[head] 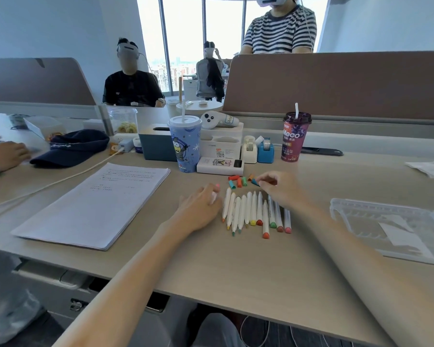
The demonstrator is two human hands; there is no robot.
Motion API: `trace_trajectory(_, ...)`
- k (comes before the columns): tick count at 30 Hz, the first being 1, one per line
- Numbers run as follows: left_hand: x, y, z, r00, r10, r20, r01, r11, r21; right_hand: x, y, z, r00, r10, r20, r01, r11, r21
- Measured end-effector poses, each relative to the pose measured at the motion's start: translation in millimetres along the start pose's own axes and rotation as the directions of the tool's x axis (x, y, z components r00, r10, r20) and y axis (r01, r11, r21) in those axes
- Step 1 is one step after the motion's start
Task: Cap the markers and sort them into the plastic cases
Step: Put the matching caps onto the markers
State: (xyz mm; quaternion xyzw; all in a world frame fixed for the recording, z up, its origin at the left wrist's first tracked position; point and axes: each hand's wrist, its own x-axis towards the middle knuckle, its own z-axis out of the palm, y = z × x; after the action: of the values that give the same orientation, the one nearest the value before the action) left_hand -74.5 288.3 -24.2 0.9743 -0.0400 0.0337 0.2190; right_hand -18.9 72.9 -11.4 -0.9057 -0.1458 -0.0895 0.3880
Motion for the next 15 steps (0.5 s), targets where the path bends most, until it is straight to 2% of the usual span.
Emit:
trace_trajectory(3,4.0,-6.4,-7.7,0.998,0.054,0.015,-0.054,0.998,0.021,4.2,2.5,-0.9,0.999,0.034,-0.022,-0.034,0.999,0.009)
trace_trajectory(6,13.4,-11.4,-12.0,0.995,0.091,-0.035,-0.089,0.994,0.066,6.4,7.4,-0.4,0.998,0.058,-0.027,-0.058,0.998,-0.014)
trace_trajectory(11,57.2,-6.0,-7.0,0.984,0.146,-0.101,-0.144,0.989,0.032,8.8,9.4,-4.7,0.998,0.05,-0.031,-0.052,0.996,-0.074)
trace_trajectory(15,98.5,6.2,4.7,0.98,0.169,-0.107,-0.158,0.982,0.105,-3.3,4.0,-12.6,0.995,0.026,0.093,-0.009,0.984,-0.175)
